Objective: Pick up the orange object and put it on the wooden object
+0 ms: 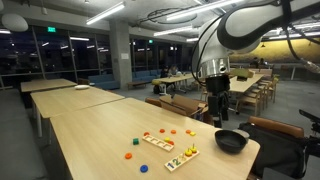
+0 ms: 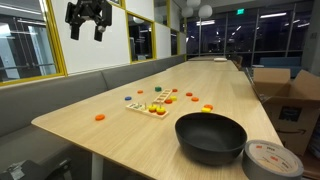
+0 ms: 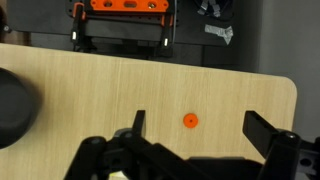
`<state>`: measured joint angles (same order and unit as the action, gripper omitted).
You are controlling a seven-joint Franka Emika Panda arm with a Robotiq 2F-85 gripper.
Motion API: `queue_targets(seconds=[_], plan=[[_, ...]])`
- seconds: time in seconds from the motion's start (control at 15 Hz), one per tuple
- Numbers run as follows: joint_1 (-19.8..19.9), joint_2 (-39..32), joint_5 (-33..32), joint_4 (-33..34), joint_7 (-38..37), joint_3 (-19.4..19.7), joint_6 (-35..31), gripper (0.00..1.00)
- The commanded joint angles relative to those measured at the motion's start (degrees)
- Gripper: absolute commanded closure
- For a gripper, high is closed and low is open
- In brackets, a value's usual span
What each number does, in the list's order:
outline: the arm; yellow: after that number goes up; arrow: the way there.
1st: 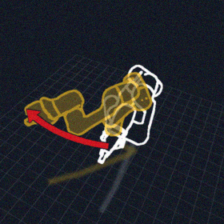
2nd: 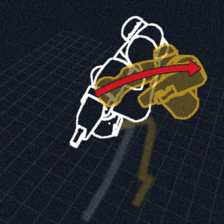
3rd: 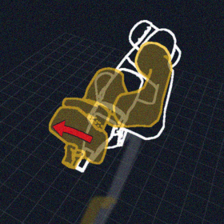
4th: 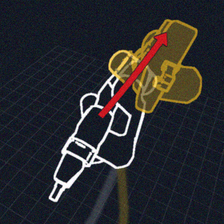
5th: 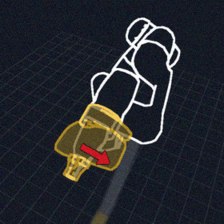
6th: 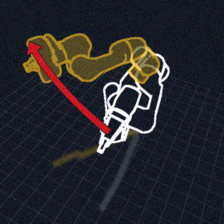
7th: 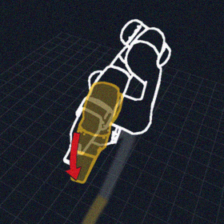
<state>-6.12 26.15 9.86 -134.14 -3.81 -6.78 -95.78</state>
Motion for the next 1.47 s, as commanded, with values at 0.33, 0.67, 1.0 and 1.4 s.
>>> queue_targets(seconds=[0.33, 0.67, 1.0, 1.4], plan=[[-4.4, -0.5, 10.6, -9.6, -3.7, -4.3, -16.6, 0.00], [-6.7, -5.5, 13.0, -11.1, -9.4, -8.6, -27.0, 0.00], [-7.4, -13.8, 11.3, -9.3, -18.6, -12.1, -36.5, 0.00], [-6.9, -23.3, 9.6, -6.2, -27.6, -11.7, -44.5, 0.00]])
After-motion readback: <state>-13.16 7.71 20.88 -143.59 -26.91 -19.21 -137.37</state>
